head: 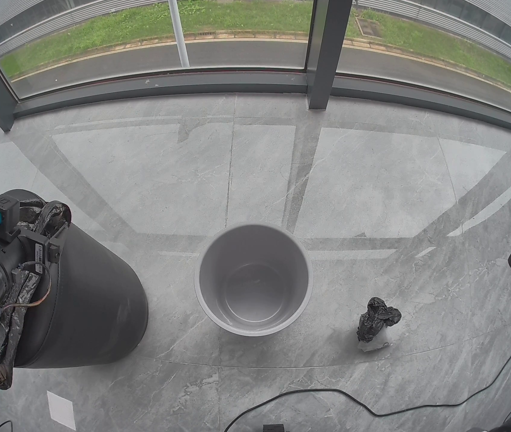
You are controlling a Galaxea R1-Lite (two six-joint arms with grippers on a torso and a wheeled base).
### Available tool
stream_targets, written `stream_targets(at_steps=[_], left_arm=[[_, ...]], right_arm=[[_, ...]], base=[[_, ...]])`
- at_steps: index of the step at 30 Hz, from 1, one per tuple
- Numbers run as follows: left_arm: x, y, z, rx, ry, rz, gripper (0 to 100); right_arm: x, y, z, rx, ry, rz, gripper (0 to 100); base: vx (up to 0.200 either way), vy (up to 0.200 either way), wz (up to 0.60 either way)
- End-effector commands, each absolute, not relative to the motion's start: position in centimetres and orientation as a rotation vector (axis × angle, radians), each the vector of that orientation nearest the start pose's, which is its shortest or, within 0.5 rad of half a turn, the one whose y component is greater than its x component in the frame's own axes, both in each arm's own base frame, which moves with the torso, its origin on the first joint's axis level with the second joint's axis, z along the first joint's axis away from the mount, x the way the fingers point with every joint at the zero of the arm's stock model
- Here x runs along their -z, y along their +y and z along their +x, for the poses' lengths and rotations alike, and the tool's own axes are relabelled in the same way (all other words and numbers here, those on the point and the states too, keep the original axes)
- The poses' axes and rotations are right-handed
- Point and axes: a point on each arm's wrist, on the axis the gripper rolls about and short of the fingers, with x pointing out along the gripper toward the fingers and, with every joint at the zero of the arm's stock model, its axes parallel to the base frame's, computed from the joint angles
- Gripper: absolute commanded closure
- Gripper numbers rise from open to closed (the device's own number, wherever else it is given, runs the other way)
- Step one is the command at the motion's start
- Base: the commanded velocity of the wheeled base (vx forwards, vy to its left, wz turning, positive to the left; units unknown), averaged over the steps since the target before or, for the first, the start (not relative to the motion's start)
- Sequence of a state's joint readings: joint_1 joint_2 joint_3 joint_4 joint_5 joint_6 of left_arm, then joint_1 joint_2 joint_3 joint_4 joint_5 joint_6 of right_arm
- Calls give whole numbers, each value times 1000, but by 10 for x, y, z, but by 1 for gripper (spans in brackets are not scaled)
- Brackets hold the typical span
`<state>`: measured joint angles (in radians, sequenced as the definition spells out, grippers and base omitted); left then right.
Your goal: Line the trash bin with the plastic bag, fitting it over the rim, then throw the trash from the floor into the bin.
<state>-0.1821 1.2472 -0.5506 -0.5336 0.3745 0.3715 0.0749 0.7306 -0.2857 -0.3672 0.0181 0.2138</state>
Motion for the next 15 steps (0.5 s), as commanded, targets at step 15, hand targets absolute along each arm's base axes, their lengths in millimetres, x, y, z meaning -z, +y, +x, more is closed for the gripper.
stream_targets(at_steps=[15], left_arm=[[-215, -35, 214, -204, 173, 426, 0]], right_arm=[[-179, 5, 60, -88, 75, 216, 0]], base=[[0, 0, 0]])
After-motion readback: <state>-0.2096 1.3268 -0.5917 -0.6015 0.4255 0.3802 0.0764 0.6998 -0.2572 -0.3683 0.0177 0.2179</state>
